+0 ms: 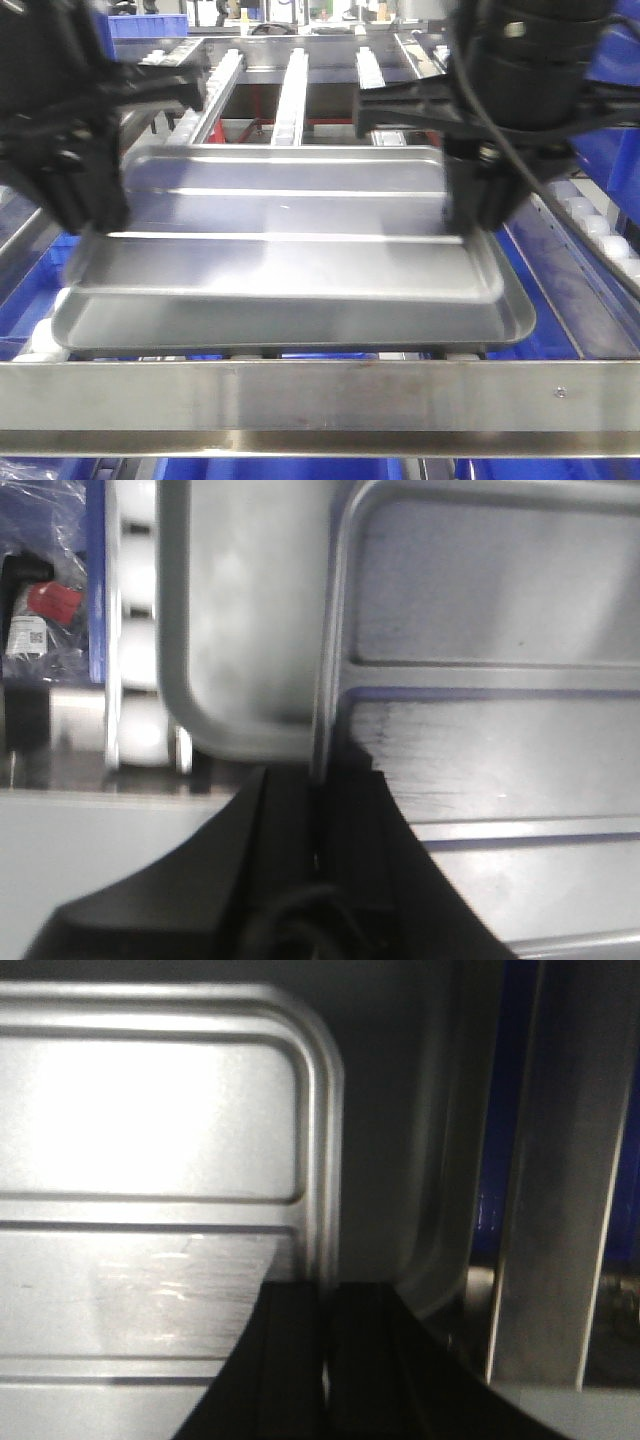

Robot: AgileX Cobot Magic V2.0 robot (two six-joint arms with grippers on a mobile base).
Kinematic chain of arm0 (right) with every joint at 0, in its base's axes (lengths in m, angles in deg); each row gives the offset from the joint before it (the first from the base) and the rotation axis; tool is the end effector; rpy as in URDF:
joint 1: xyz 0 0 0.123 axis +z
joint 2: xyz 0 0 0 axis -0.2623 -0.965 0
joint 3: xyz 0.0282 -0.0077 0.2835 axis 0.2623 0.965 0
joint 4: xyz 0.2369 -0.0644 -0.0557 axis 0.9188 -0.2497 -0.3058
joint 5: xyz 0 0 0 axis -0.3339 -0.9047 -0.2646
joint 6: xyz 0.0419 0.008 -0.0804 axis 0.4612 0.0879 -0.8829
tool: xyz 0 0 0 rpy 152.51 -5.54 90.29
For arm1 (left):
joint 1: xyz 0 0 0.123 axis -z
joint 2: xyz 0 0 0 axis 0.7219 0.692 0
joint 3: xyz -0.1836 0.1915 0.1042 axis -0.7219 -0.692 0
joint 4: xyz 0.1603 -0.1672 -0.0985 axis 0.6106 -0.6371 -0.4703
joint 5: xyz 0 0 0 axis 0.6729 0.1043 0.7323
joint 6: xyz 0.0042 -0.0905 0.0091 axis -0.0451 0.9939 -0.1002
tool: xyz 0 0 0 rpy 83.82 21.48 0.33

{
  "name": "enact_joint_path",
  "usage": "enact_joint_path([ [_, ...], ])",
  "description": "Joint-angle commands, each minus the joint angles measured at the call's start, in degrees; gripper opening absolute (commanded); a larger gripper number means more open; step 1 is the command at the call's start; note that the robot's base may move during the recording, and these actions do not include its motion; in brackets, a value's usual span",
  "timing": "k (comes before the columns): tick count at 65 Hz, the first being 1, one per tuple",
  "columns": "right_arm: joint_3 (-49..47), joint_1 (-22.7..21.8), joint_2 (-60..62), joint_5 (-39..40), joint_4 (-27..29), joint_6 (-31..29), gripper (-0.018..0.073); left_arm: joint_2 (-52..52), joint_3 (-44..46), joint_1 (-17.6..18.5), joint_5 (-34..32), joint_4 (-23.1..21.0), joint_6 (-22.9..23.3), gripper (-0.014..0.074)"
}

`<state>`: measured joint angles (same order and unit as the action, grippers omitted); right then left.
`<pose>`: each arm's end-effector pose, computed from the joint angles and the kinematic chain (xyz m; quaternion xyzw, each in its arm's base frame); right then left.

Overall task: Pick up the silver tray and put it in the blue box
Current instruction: 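Lift the tray with both grippers and pull it toward the robot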

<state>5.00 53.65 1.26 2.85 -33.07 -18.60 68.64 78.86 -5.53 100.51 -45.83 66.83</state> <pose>0.2479 0.1728 0.2546 0.0083 0.9717 0.0502 0.2307 0.2224 -0.1751 0.2699 0.0007 0.9756 -0.0842 0.2027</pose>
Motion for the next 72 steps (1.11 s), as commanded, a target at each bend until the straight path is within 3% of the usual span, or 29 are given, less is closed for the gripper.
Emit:
enact_joint_path([
  [1, 1.80, 2.51, 5.56, 1.28, -4.89, 4.86, 0.0053, -6.10, -1.45, 2.92, -0.95, 3.54, 5.24, -0.0104],
  [20, 9.31, 12.63, 15.80, -1.83, -9.51, 16.38, 0.0053, -15.35, -8.54, 13.26, 2.83, 10.96, 17.75, -0.0104],
  [30, 10.68, 14.21, 17.59, -2.38, -11.79, 19.88, 0.0053, -16.74, -8.77, 17.32, 5.50, 12.75, 19.58, -0.0104],
  [72, 10.68, 14.33, 17.46, -1.99, -12.27, 19.88, 0.0052, -16.74, -8.77, 17.76, 5.16, 12.85, 19.75, -0.0104],
])
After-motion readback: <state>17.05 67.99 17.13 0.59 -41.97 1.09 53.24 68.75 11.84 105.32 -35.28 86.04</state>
